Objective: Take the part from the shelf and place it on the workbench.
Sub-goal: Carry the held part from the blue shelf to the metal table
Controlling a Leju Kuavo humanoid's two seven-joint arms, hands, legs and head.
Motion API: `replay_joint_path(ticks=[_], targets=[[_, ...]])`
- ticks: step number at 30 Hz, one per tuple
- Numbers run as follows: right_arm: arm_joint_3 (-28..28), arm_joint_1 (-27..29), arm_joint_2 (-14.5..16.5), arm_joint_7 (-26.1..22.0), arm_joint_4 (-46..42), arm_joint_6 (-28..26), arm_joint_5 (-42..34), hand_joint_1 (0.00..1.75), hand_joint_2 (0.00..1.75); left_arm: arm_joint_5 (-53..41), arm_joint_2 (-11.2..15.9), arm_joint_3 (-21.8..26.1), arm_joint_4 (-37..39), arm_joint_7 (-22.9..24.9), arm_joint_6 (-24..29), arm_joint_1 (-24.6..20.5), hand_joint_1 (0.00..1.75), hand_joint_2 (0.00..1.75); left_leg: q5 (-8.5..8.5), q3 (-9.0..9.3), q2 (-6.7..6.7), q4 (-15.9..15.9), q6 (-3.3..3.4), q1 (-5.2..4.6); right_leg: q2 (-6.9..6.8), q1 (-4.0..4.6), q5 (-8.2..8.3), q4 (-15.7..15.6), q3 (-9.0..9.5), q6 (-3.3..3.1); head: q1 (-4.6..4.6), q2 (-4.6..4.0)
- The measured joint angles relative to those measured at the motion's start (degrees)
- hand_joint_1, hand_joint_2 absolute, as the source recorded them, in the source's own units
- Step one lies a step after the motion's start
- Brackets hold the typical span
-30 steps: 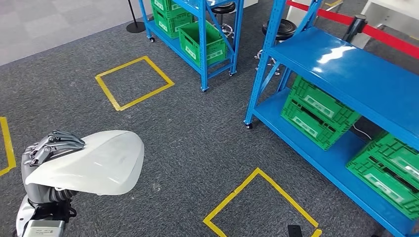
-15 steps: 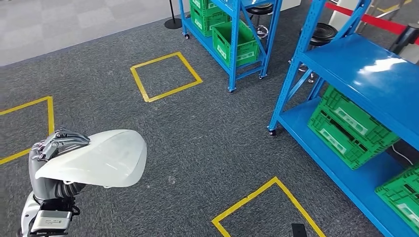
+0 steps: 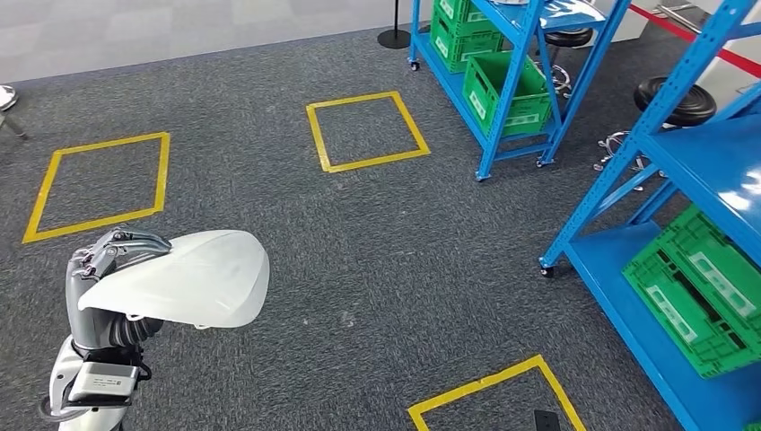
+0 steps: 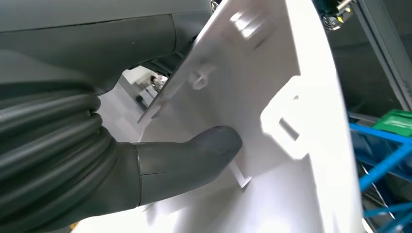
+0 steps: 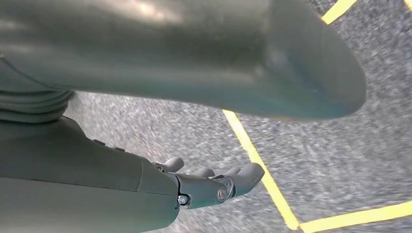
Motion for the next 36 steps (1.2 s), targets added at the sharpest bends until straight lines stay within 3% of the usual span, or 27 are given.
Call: replay_joint_path(ticks=[1,3,5,7,8,10,12,14,15,18,20,21,24,25,26,28,30,31,33,34,36], targets=[[-0.01,-0.02,-0.03,-0.09,0.0,0.01,0.09,0.0,0.0,0.13,-0.03,-0.02,0.34,-0.1,0.0,-0.16,1.75,1.75,-0.1,-0.02,-0.86,0.25,-0.17,0.11,0.34,-0.19,2.08,-2.62,0.88,0.12,0.0,0.0],[-0.01,-0.04,-0.07,-0.26,0.0,0.02,0.25,0.0,0.0,0.28,-0.08,-0.04,0.81,-0.19,0.0,-0.44,1.75,1.75,-0.5,-0.35,-2.42,1.06,-0.83,0.27,2.92,-0.78,5.49,-9.43,3.56,0.49,0.04,0.0],[-0.01,-0.03,-0.07,-0.43,0.0,0.05,0.31,0.0,0.0,0.36,-0.12,-0.05,1.1,-0.26,0.0,-0.71,1.75,1.75,-0.7,-0.98,-3.84,1.6,-1.73,0.34,4.86,-1.04,6.26,-12.59,4.77,0.37,0.05,0.0],[-0.01,-0.05,-0.06,-0.56,0.0,0.06,0.33,0.0,0.0,0.4,-0.12,-0.08,1.25,-0.32,0.0,-0.8,1.75,1.75,-0.42,-1.46,-5.17,1.37,-2.62,0.55,3.92,-0.81,6.23,-12.71,4.78,-0.49,0.07,0.0],[-0.02,-0.1,-0.07,-0.62,-0.01,0.06,0.33,0.0,0.0,0.41,-0.09,-0.1,1.3,-0.34,0.01,-0.78,1.75,1.75,-0.38,-1.63,-4.76,1.4,-2.92,0.6,3.19,-0.72,6.38,-12.91,4.88,-0.95,0.07,0.0],[-0.03,-0.12,-0.11,-0.86,-0.02,0.12,0.34,0.0,0.0,1.05,-0.03,-0.14,1.46,-0.12,-0.65,-0.96,1.75,1.75,-1.78,-2.97,-1.52,3.8,-3.29,0.46,1.64,-0.64,6.64,-13.43,5.12,-1.8,-0.23,0.0],[-0.03,0.03,-0.16,-0.92,-0.02,0.38,0.43,0.0,0.0,2.98,0.05,-0.21,1.81,0.5,-2.44,-1.22,1.75,1.75,-5.05,-6.01,2.15,10.15,-3.42,0.34,-0.03,-0.26,6.61,-13.63,5.25,-2.3,-0.52,0.0],[-0.03,0.14,-0.17,-0.33,-0.02,0.73,0.69,0.0,0.0,4.54,0.29,-0.18,2.63,1.04,-3.61,-1.26,1.75,1.75,-6.92,-8.55,3.0,15.62,-3.43,0.38,-1.86,0.08,6.47,-13.63,5.27,-2.55,-0.54,0.0],[-0.03,0.13,-0.17,0.04,-0.02,0.87,0.87,0.0,0.0,4.87,0.5,-0.11,3.12,1.09,-3.65,-1.24,1.75,1.75,-6.52,-8.52,3.13,15.86,-3.32,0.37,-2.74,0.21,6.4,-13.63,5.3,-2.64,-0.54,0.0],[-0.03,0.08,-0.16,0.44,-0.02,1.07,1.21,0.0,0.0,5.55,0.94,0.1,3.85,0.84,-3.56,-1.16,1.75,1.75,-3.03,-4.89,4.01,9.69,-2.81,0.18,-4.5,0.42,6.22,-13.63,5.51,-2.71,-0.54,0.0],[-0.03,0.08,-0.15,0.49,-0.02,1.08,1.25,0.0,0.0,5.66,0.99,0.13,3.89,0.78,-3.56,-1.16,1.75,1.75,-2.46,-4.12,4.28,8.36,-2.72,0.12,-4.7,0.44,6.18,-13.63,5.57,-2.7,-0.54,0.0],[-0.03,0.09,-0.15,0.53,-0.02,1.09,1.28,0.0,0.0,5.71,1.04,0.14,3.92,0.73,-3.56,-1.16,1.75,1.75,-2.08,-3.15,5.3,6.7,-2.55,-0.04,-4.96,0.46,6.13,-13.63,5.67,-2.67,-0.54,0.0],[-0.04,-0.04,-0.07,0.3,-0.02,1.8,1.43,0.0,0.0,7.12,1.43,0.19,4.07,1.04,-4.41,-0.99,1.75,1.75,-0.93,-0.16,6.68,0.86,-1.07,-0.92,-7.28,0.47,5.48,-13.75,6.71,-1.38,-0.5,0.0],[-0.05,-0.11,-0.03,0.1,-0.02,2.09,1.45,0.0,0.0,7.73,1.53,0.19,4.07,1.21,-4.85,-0.93,1.75,1.75,-0.75,0.08,5.77,0.33,-0.58,-0.89,-6.51,0.39,4.92,-13.25,6.8,-0.83,-0.47,0.0],[-0.04,-0.15,0.01,-0.04,-0.02,2.27,1.46,0.0,0.0,8.1,1.6,0.19,4.05,1.32,-5.19,-0.94,1.75,1.75,-0.49,0.34,5.01,0.01,-0.25,-0.62,-4.7,0.3,3.94,-11.8,6.29,-0.53,-0.39,0.0],[-0.04,0.02,0.02,-0.1,-0.02,2.39,1.46,0.0,0.0,8.43,1.56,0.19,4.1,1.39,-5.45,-0.97,1.75,1.75,-0.23,0.5,3.54,-0.2,0.16,-0.32,-0.92,0.17,0.8,-5.66,3.32,-0.21,-0.25,0.0],[-0.03,0.26,0.01,-0.24,-0.02,2.83,1.5,0.0,0.0,8.58,1.5,0.19,4.27,1.49,-5.67,-0.85,1.75,1.75,-0.21,0.4,1.79,-0.11,0.26,-0.25,-0.05,0.13,-1.09,0.44,-0.07,0.0,-0.16,0.0],[-0.03,0.31,-0.01,-0.48,-0.02,3.19,1.58,0.0,0.0,8.59,1.5,0.19,4.39,1.63,-5.72,-0.81,1.75,1.75,-0.23,0.37,0.85,-0.02,0.21,-0.2,0.01,0.08,-0.52,1.04,-0.7,0.08,-0.16,0.0],[-0.03,0.26,-0.01,-1.0,-0.02,3.9,1.87,0.0,0.0,8.39,1.51,0.19,4.59,2.04,-5.44,-0.86,1.75,1.75,-0.41,0.34,-0.89,0.37,-0.11,0.06,0.66,-0.21,3.19,-3.91,1.11,0.22,-0.16,0.0],[-0.03,0.21,0.0,-1.16,-0.02,4.08,2.06,0.0,0.0,8.17,1.51,0.19,4.64,2.27,-5.16,-0.93,1.75,1.75,-0.59,0.23,-1.69,0.69,-0.45,0.18,1.93,-0.47,4.86,-7.65,2.72,0.42,-0.16,0.0],[-0.03,0.15,0.03,-1.14,0.01,4.19,2.29,0.0,0.0,7.85,1.53,0.19,4.68,2.7,-4.73,-1.14,1.75,1.75,-0.84,-0.17,-3.1,1.23,-1.31,0.29,3.76,-0.68,6.55,-12.63,4.85,0.41,-0.15,0.0]])
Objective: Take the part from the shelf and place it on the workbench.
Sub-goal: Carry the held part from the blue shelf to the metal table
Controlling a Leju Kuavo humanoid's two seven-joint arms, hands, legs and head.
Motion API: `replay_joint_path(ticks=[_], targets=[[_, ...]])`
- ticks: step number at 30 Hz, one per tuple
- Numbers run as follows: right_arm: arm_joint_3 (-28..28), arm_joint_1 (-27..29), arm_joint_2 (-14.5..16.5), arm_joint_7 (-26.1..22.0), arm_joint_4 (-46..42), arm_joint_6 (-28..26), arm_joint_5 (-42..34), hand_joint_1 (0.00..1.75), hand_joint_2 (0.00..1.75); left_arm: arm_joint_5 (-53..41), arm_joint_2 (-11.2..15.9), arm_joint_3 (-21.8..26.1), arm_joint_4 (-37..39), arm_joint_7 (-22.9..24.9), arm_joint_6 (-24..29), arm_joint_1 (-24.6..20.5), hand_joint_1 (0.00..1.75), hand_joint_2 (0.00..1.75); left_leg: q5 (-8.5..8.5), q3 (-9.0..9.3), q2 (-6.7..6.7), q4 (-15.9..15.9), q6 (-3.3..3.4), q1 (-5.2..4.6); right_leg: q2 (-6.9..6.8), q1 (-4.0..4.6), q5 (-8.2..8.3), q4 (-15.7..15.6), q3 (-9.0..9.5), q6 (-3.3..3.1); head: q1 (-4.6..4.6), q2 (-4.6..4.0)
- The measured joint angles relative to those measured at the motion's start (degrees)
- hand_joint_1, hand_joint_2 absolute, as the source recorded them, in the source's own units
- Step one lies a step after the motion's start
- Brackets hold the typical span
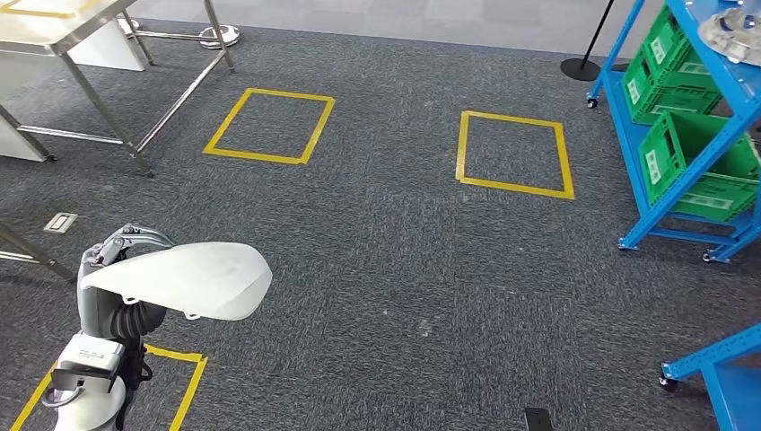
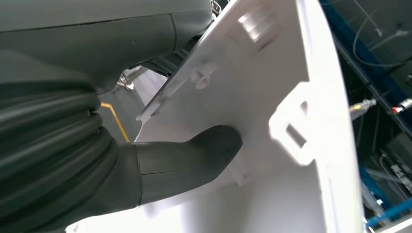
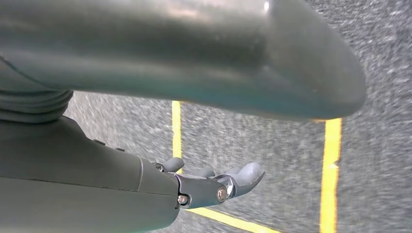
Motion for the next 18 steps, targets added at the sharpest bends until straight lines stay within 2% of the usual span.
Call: replay_joint_path(ticks=[1,3,4,5,7,8,9,10,11,12,14,15,16,18], targets=[[0.01,-0.04,0.02,0.11,0.01,-0.03,0.06,0.0,0.0,-0.08,0.02,0.0,0.04,0.15,0.1,-0.08,1.75,1.75,0.04,-0.2,-0.62,0.0,-0.45,0.03,0.27,0.09,-0.09,-0.59,0.21,-0.23,0.01,0.0],[0.02,-0.14,0.05,0.37,0.02,-0.11,0.14,0.0,0.0,-0.11,0.08,0.02,0.18,0.38,0.15,-0.1,1.75,1.75,0.29,-0.54,-1.5,-0.31,-1.22,0.19,-0.99,0.3,0.13,-0.84,0.33,-1.12,0.04,0.0],[0.02,-0.18,0.06,0.43,0.01,-0.16,0.19,0.0,0.0,-0.11,0.13,0.05,0.24,0.46,0.16,-0.1,1.75,1.75,0.16,-0.78,-0.68,-0.08,-1.5,0.14,-1.58,0.31,0.22,-1.06,0.47,-1.56,-0.02,0.0],[0.02,-0.19,0.07,0.49,0.01,-0.2,0.26,0.0,0.0,-0.1,0.17,0.08,0.28,0.6,0.16,-0.16,1.75,1.75,-0.51,-1.43,0.95,1.08,-1.71,0.04,-2.25,0.31,0.3,-1.32,0.64,-1.99,-0.16,0.0],[0.02,-0.05,0.06,0.61,-0.01,-0.25,0.35,0.0,0.0,-0.13,0.14,0.11,0.3,0.96,0.16,-0.35,1.75,1.75,-3.47,-4.32,4.92,6.89,-1.95,-0.13,-3.7,0.48,0.24,-1.62,0.89,-2.64,-0.47,0.0],[0.02,0.07,0.05,0.66,-0.01,-0.25,0.38,0.0,0.0,-0.17,0.09,0.09,0.34,1.21,0.14,-0.43,1.75,1.75,-5.2,-6.35,5.88,10.86,-2.05,-0.09,-4.5,0.62,0.15,-1.63,0.92,-2.85,-0.56,0.0],[0.02,0.16,0.05,0.66,-0.01,-0.25,0.4,0.0,0.0,-0.26,0.05,0.07,0.38,1.47,0.13,-0.44,1.75,1.75,-6.3,-8.06,6.22,14.16,-2.09,-0.04,-5.31,0.73,0.06,-1.63,0.93,-2.97,-0.56,0.0],[0.02,0.2,0.05,0.63,-0.01,-0.25,0.44,0.0,0.0,-0.35,0.03,0.05,0.44,1.75,0.12,-0.44,1.75,1.75,-6.33,-8.83,6.33,15.65,-2.07,-0.03,-6.14,0.82,-0.05,-1.62,0.97,-3.02,-0.56,0.0],[0.02,0.2,0.05,0.6,-0.01,-0.25,0.48,0.0,0.0,-0.42,0.02,0.04,0.49,1.99,0.12,-0.46,1.75,1.75,-5.29,-8.39,6.46,14.89,-1.99,-0.04,-6.92,0.88,-0.17,-1.61,1.08,-3.03,-0.56,0.0],[0.02,0.18,0.06,0.54,-0.01,-0.25,0.51,0.0,0.0,-0.46,0.02,0.04,0.52,2.19,0.12,-0.5,1.75,1.75,-3.42,-6.72,6.87,11.83,-1.83,-0.08,-7.69,0.93,-0.32,-1.61,1.28,-2.99,-0.56,0.0],[0.02,0.13,0.06,0.4,-0.01,-0.25,0.55,0.0,0.0,-0.36,-0.01,0.04,0.58,2.5,0.12,-0.76,1.75,1.75,-0.35,-2.29,9.26,3.73,-1.22,-0.51,-9.05,1.13,-0.73,-1.58,1.8,-2.69,-0.56,0.0],[0.02,0.12,0.06,0.33,-0.01,-0.25,0.55,0.0,0.0,-0.25,-0.06,0.05,0.63,2.61,0.12,-0.96,1.75,1.75,0.29,-0.86,10.2,1.07,-0.79,-0.79,-9.66,1.25,-0.91,-1.57,2.0,-2.45,-0.53,0.0],[0.02,0.1,0.06,0.31,-0.01,-0.25,0.55,0.0,0.0,-0.15,-0.11,0.08,0.72,2.71,0.12,-1.14,1.75,1.75,0.32,-0.29,10.65,-0.12,-0.39,-1.06,-10.25,1.35,-1.04,-1.58,2.15,-2.16,-0.52,0.0],[0.02,-0.01,0.15,0.36,-0.01,-0.27,0.53,0.0,0.0,-0.04,-0.16,0.21,0.94,2.82,0.12,-1.31,1.75,1.75,0.37,-0.31,9.33,-0.39,0.34,-1.21,-11.47,1.38,-1.22,-1.73,2.47,-1.56,-0.49,0.0]])
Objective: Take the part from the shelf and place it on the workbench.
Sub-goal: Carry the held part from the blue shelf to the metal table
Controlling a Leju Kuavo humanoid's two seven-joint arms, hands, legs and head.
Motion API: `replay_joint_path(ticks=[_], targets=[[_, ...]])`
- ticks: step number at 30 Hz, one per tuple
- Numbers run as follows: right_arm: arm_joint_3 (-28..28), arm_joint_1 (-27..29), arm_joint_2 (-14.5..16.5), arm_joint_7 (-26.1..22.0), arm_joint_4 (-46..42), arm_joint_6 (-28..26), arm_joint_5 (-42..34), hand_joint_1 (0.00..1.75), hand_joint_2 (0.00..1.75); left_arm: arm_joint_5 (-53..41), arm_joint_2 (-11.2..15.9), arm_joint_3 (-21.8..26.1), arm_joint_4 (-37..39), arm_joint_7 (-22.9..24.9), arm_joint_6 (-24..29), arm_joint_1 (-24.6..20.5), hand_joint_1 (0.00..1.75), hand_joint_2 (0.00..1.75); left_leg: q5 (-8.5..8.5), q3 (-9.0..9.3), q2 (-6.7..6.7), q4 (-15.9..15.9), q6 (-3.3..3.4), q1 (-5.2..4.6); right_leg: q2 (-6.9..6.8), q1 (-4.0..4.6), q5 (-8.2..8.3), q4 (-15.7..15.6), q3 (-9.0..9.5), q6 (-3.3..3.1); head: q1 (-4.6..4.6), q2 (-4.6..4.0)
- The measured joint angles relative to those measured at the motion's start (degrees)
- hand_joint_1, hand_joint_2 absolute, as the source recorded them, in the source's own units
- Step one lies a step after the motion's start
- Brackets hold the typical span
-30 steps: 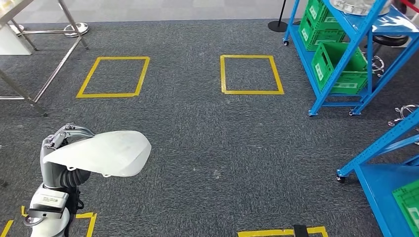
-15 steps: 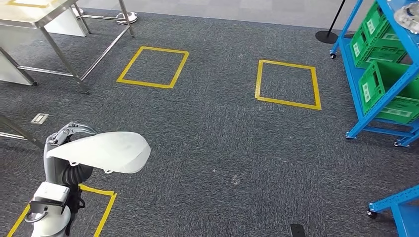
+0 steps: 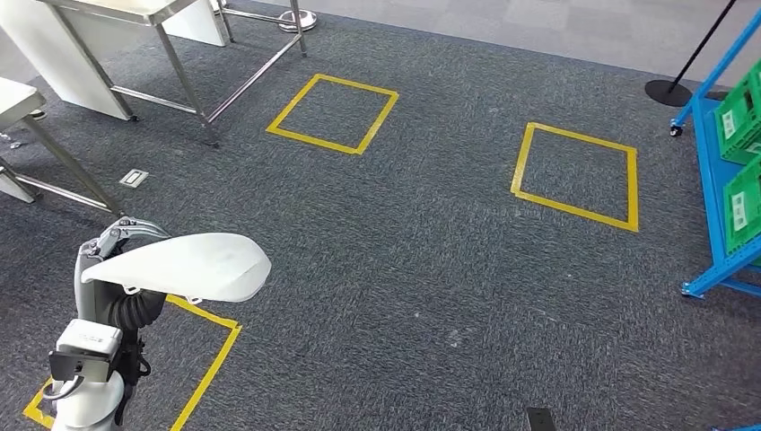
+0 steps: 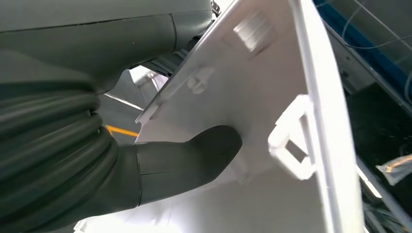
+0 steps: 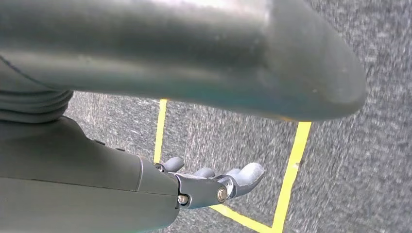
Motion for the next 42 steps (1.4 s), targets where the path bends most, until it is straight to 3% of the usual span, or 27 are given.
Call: replay_joint_path(ticks=[1,3,5,7,8,9,11,13,14,16,18,20,22,23,24,26,28,29,31,32,34,35,37,38,39,40,42], targets=[[0.0,-0.1,0.05,0.08,0.0,-0.04,0.01,0.0,0.0,0.02,-0.01,0.08,0.13,0.02,0.0,-0.03,1.75,1.75,0.17,0.09,-0.74,-0.26,0.32,0.12,0.38,-0.12,-0.26,0.15,0.12,0.36,0.01,0.0],[0.0,-0.23,0.17,0.27,0.01,-0.17,0.07,0.0,0.0,0.23,-0.06,0.16,0.4,0.03,0.0,-0.41,1.75,1.75,0.58,0.34,-2.12,-0.79,1.0,0.55,3.64,-0.34,-2.13,3.06,-1.04,1.01,0.15,0.0],[0.0,-0.07,0.24,0.51,0.01,-0.24,0.18,0.0,0.0,0.83,-0.24,0.17,0.72,0.01,0.02,-0.73,1.75,1.75,0.74,0.33,-3.48,-0.87,1.33,0.75,7.06,-0.54,-5.4,10.23,-4.65,1.35,0.32,0.0],[0.0,0.25,0.26,0.65,0.01,-0.27,0.33,0.0,0.0,1.48,-0.36,0.21,0.92,-0.04,0.29,-0.52,1.75,1.75,0.73,0.26,-5.15,-0.76,1.38,0.81,7.71,-0.58,-6.65,15.85,-7.92,1.54,0.38,0.0],[0.0,0.34,0.26,0.66,0.02,-0.3,0.41,0.0,0.0,1.67,-0.37,0.31,0.94,-0.07,0.54,-0.33,1.75,1.75,0.71,0.24,-6.08,-0.64,1.32,0.87,7.8,-0.63,-5.64,15.66,-8.19,1.59,0.37,0.0],[0.0,0.38,0.26,0.66,0.02,-0.34,0.47,0.0,0.0,1.75,-0.37,0.41,0.92,-0.1,0.82,-0.15,1.75,1.75,0.65,0.24,-6.98,-0.47,1.19,0.97,8.08,-0.75,-3.64,13.16,-7.32,1.63,0.36,0.0],[0.0,0.41,0.27,0.66,0.02,-0.44,0.49,0.0,0.0,1.8,-0.37,0.6,0.69,-0.3,1.16,0.15,1.75,1.75,0.41,0.03,-8.63,0.03,0.65,1.15,10.72,-1.21,0.18,5.34,-4.03,1.8,0.37,0.0],[0.0,0.47,0.29,0.75,0.02,-0.49,0.44,0.0,0.0,1.78,-0.38,0.63,0.25,-0.58,1.2,0.46,1.75,1.75,0.33,-0.48,-10.12,0.38,-0.18,1.25,13.05,-1.51,1.25,1.05,-2.23,1.74,0.37,0.0],[0.0,0.51,0.3,0.85,0.02,-0.49,0.4,0.0,0.0,1.77,-0.39,0.64,-0.03,-0.7,1.2,0.66,1.75,1.75,0.46,-0.73,-10.9,0.32,-0.66,1.32,13.16,-1.4,0.99,0.71,-2.08,1.52,0.37,0.0],[-0.01,0.46,0.37,1.06,0.02,-0.46,0.33,0.0,0.0,1.57,-0.37,0.69,-0.56,-0.8,1.17,1.21,1.75,1.75,0.71,-1.1,-11.74,0.09,-1.46,1.53,11.5,-1.36,1.22,0.41,-1.71,0.71,0.36,0.0],[-0.02,0.42,0.46,1.19,0.02,-0.38,0.22,0.0,0.0,1.1,-0.33,0.8,-0.98,-0.83,1.1,1.51,1.75,1.75,-0.49,-2.25,-8.87,2.15,-1.94,1.36,9.89,-1.46,1.45,-0.08,-1.26,-0.09,0.02,0.0],[-0.02,0.6,0.49,1.14,0.02,-0.25,0.11,0.0,0.0,0.57,-0.48,0.85,-1.3,-0.83,1.05,1.62,1.75,1.75,-3.75,-5.39,-4.67,8.66,-2.21,1.21,8.1,-1.26,1.36,-0.24,-1.08,-0.6,-0.31,0.0],[-0.03,0.84,0.49,0.87,0.02,-0.08,0.15,0.0,0.0,0.16,-0.69,0.84,-1.68,-0.83,1.06,2.17,1.75,1.75,-5.92,-8.58,-3.21,15.02,-2.43,1.31,6.2,-1.08,1.15,-0.23,-1.0,-0.83,-0.32,0.0],[-0.04,0.87,0.49,0.72,0.02,0.02,0.22,0.0,0.0,0.01,-0.75,0.85,-1.91,-0.83,1.07,2.52,1.75,1.75,-5.55,-8.86,-3.0,15.62,-2.46,1.34,5.33,-1.05,1.04,-0.23,-0.93,-0.85,-0.32,0.0],[-0.04,0.85,0.5,0.57,0.02,0.1,0.34,0.0,0.0,-0.12,-0.76,0.88,-2.17,-0.83,1.1,2.81,1.75,1.75,-4.2,-7.91,-2.73,13.9,-2.44,1.36,4.51,-1.05,0.92,-0.23,-0.79,-0.79,-0.32,0.0],[-0.03,0.76,0.5,0.17,0.02,0.24,0.61,0.0,0.0,-0.32,-0.76,0.99,-2.9,-0.82,1.2,3.11,1.75,1.75,-0.91,-3.72,-0.65,6.23,-2.13,1.16,3.04,-0.96,0.56,-0.22,-0.32,-0.47,-0.34,0.0],[-0.03,0.65,0.48,-0.2,0.02,0.31,0.95,0.0,0.0,-0.39,-0.77,1.1,-3.74,-0.8,1.4,3.25,1.75,1.75,0.49,-0.76,1.19,0.86,-1.3,0.8,1.83,-0.66,0.16,-0.21,0.14,0.13,-0.25,0.0],[-0.03,0.56,0.46,-0.27,0.02,0.34,1.13,0.0,0.0,-0.39,-0.77,1.2,-4.1,-0.76,1.49,3.33,1.75,1.75,0.35,-0.48,1.32,0.21,-0.85,0.63,1.27,-0.49,0.05,-0.27,0.33,0.46,-0.19,0.0],[-0.02,0.24,0.45,-0.32,0.02,0.37,1.45,0.0,0.0,-0.39,-0.77,1.59,-4.68,-0.67,1.6,3.49,1.75,1.75,0.56,-0.54,-0.18,0.07,-0.06,0.7,0.23,-0.48,-0.15,-0.44,0.71,1.13,-0.15,0.0],[-0.01,0.06,0.44,-0.39,0.02,0.37,1.55,0.0,0.0,-0.41,-0.8,1.82,-4.96,-0.67,1.63,3.53,1.75,1.75,0.67,-0.44,-0.86,-0.12,0.28,0.83,0.79,-0.59,-0.49,-0.15,0.78,1.5,-0.16,0.0],[0.0,-0.13,0.42,-0.64,0.02,0.33,1.61,0.0,0.0,-0.44,-0.96,2.16,-5.35,-0.69,1.66,3.42,1.75,1.75,0.94,-0.21,-2.19,-0.5,0.95,1.16,4.01,-0.83,-2.72,3.5,-0.73,2.06,-0.19,0.0],[0.0,-0.12,0.4,-0.76,0.02,0.28,1.6,0.0,0.0,-0.46,-1.12,2.22,-5.41,-0.71,1.63,3.37,1.75,1.75,0.96,-0.24,-2.88,-0.52,1.14,1.18,5.93,-0.88,-4.44,7.05,-2.45,2.19,-0.19,0.0],[0.0,0.02,0.37,-0.82,0.02,0.21,1.61,0.0,0.0,-0.46,-1.44,2.34,-5.2,-0.71,1.52,3.27,1.75,1.75,0.97,-0.42,-4.47,-0.41,1.36,1.14,7.43,-0.79,-6.97,14.15,-6.35,2.2,-0.18,0.0],[0.0,0.07,0.35,-0.77,0.02,0.19,1.64,0.0,0.0,-0.47,-1.55,2.41,-5.02,-0.71,1.45,3.18,1.75,1.75,0.97,-0.45,-5.34,-0.33,1.36,1.11,7.62,-0.74,-6.77,15.52,-7.37,2.11,-0.17,0.0],[0.0,0.07,0.34,-0.66,0.02,0.18,1.72,0.0,0.0,-0.46,-1.59,2.51,-4.81,-0.71,1.42,3.01,1.75,1.75,0.95,-0.45,-6.23,-0.24,1.33,1.11,7.79,-0.72,-5.36,14.5,-7.26,1.96,-0.17,0.0],[0.0,0.04,0.34,-0.54,0.02,0.16,1.83,0.0,0.0,-0.45,-1.6,2.61,-4.63,-0.71,1.39,2.81,1.75,1.75,0.93,-0.42,-7.11,-0.14,1.25,1.13,8.21,-0.75,-3.16,11.42,-6.12,1.78,-0.17,0.0],[0.02,-0.03,0.33,-0.27,0.02,0.16,2.08,0.0,0.0,-0.45,-1.62,2.79,-4.42,-0.78,1.44,2.45,1.75,1.75,0.85,-0.5,-8.67,0.12,0.86,1.15,10.57,-0.89,0.35,3.68,-2.89,1.46,-0.18,0.0]])
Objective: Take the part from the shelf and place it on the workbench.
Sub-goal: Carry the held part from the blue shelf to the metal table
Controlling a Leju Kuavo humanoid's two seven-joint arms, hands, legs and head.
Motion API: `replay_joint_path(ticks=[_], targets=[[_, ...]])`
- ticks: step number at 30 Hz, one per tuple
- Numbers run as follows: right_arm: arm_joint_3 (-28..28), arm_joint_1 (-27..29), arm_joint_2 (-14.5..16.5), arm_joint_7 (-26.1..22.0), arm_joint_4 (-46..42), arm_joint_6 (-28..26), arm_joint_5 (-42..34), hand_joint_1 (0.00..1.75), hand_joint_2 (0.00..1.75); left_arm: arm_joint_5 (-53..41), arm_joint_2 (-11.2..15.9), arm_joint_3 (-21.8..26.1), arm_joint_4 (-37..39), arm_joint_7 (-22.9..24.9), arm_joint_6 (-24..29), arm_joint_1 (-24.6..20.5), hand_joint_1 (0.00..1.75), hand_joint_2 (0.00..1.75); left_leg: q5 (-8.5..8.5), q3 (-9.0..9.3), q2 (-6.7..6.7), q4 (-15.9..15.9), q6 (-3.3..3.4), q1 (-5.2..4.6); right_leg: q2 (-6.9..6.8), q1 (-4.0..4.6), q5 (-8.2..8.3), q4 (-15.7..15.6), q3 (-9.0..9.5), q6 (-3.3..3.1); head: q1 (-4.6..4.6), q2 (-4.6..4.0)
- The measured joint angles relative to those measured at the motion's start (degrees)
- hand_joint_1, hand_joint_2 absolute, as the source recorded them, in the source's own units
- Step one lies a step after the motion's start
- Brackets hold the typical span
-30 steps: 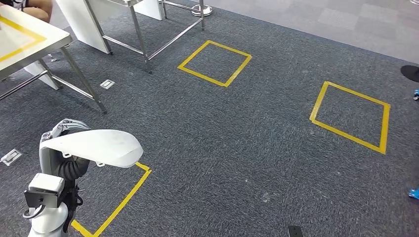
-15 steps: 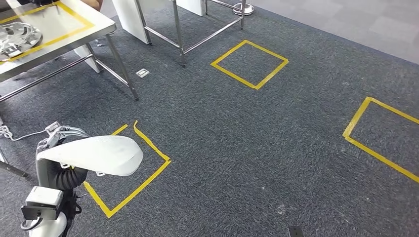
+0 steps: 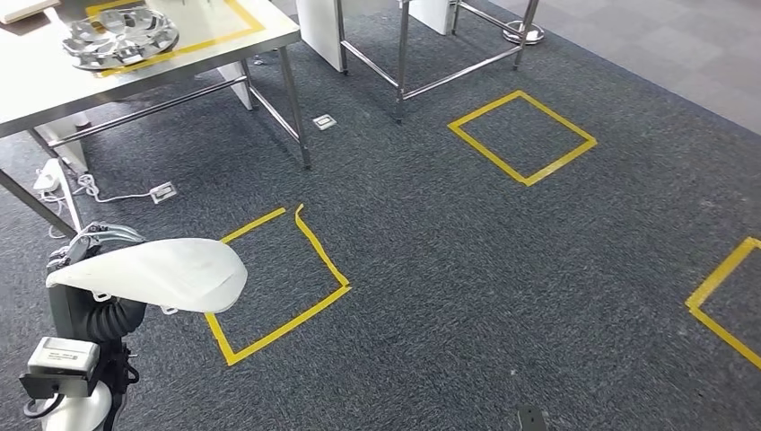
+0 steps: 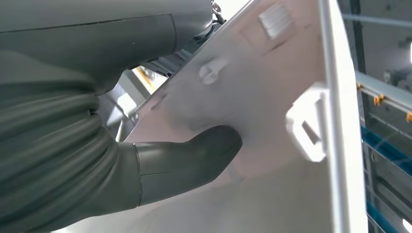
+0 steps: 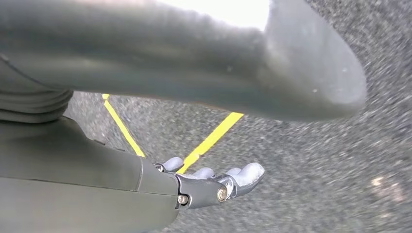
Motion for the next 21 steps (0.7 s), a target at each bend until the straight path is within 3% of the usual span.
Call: replay_joint_path(ticks=[2,4,6,8,10,11,12,13,15,17,18,19,20,21], targets=[[0.03,-0.02,-0.01,0.21,0.0,0.04,0.2,0.0,0.0,0.0,-0.02,0.14,0.07,-0.14,0.14,-0.1,1.75,1.75,0.08,-0.27,-1.29,0.03,-0.74,0.02,1.45,0.02,0.68,-3.49,1.5,-0.23,-0.02,0.0],[0.05,-0.05,0.03,0.29,0.0,0.09,0.28,0.0,0.0,0.01,-0.02,0.26,0.1,-0.25,0.27,0.0,1.75,1.75,0.36,-0.55,-2.39,-0.31,-1.6,0.14,0.33,0.16,0.73,-3.82,1.74,-0.76,0.0,0.0],[0.07,-0.13,0.08,0.27,0.0,0.12,0.29,0.0,0.0,0.01,-0.03,0.46,0.15,-0.38,0.38,0.03,1.75,1.75,-0.27,-1.22,-0.17,0.66,-2.21,0.04,-1.1,0.07,1.01,-4.35,2.19,-1.65,-0.19,0.0],[0.07,-0.06,0.07,0.29,0.0,0.14,0.28,0.0,0.0,-0.05,-0.09,0.58,0.39,-0.51,0.5,-0.21,1.75,1.75,-3.12,-3.69,3.87,5.74,-2.6,-0.08,-2.57,0.03,1.1,-4.71,2.46,-2.3,-0.54,0.0],[0.06,0.12,0.07,0.35,0.0,0.11,0.22,0.0,0.0,-0.19,-0.18,0.58,0.95,-0.58,0.55,-0.4,1.75,1.75,-6.3,-7.34,5.39,13.2,-2.95,0.06,-4.2,0.14,0.94,-4.7,2.48,-2.54,-0.69,0.0],[0.05,0.15,0.07,0.35,0.0,0.09,0.16,0.0,0.0,-0.28,-0.21,0.58,1.32,-0.6,0.55,-0.43,1.75,1.75,-6.7,-8.35,5.58,15.31,-3.07,0.12,-5.02,0.17,0.84,-4.69,2.52,-2.57,-0.7,0.0],[0.05,0.13,0.07,0.35,0.0,0.07,0.07,0.0,0.0,-0.34,-0.21,0.58,1.7,-0.64,0.55,-0.52,1.75,1.75,-6.0,-8.24,5.75,15.26,-3.12,0.17,-5.81,0.17,0.72,-4.68,2.62,-2.55,-0.71,0.0],[0.05,0.1,0.07,0.35,0.0,0.05,0.0,0.0,0.0,-0.39,-0.21,0.58,2.02,-0.7,0.55,-0.69,1.75,1.75,-4.37,-6.91,6.13,12.87,-3.08,0.19,-6.54,0.17,0.56,-4.68,2.81,-2.47,-0.73,0.0],[0.05,0.05,0.07,0.33,0.0,0.04,-0.08,0.0,0.0,-0.38,-0.22,0.57,2.52,-0.89,0.55,-1.31,1.75,1.75,-1.02,-2.49,8.59,4.89,-2.68,-0.12,-7.92,0.36,0.1,-4.64,3.36,-2.09,-0.87,0.0],[0.05,0.02,0.07,0.26,0.0,0.02,-0.04,0.0,0.0,-0.14,-0.27,0.56,2.93,-1.09,0.62,-2.01,1.75,1.75,0.07,0.02,10.49,0.1,-1.75,-0.59,-9.17,0.72,-0.32,-4.59,3.76,-1.53,-1.09,0.0],[0.05,-0.01,0.07,0.22,0.0,0.0,0.04,0.0,0.0,0.01,-0.29,0.56,3.13,-1.15,0.69,-2.21,1.75,1.75,-0.18,0.12,10.45,-0.33,-1.31,-0.81,-9.81,0.88,-0.46,-4.63,3.91,-1.26,-1.16,0.0],[0.05,-0.09,0.07,0.2,0.0,-0.01,0.14,0.0,0.0,0.13,-0.27,0.56,3.28,-1.17,0.76,-2.28,1.75,1.75,-0.1,0.06,9.58,-0.44,-0.85,-0.77,-10.47,0.91,-0.58,-4.72,4.13,-0.97,-1.19,0.0],[0.05,-0.19,0.05,0.19,-0.01,-0.01,0.27,0.0,0.0,0.2,-0.22,0.57,3.39,-1.21,0.84,-2.28,1.75,1.75,-0.04,0.12,8.84,-0.62,-0.53,-0.66,-10.26,0.81,-0.82,-4.66,4.31,-0.61,-1.18,0.0],[0.06,-0.29,0.04,0.2,-0.01,-0.01,0.39,0.0,0.0,0.25,-0.17,0.57,3.5,-1.22,0.89,-2.39,1.75,1.75,0.04,0.24,8.12,-0.81,-0.19,-0.5,-9.01,0.67,-1.4,-4.01,4.19,-0.27,-1.16,0.0]])
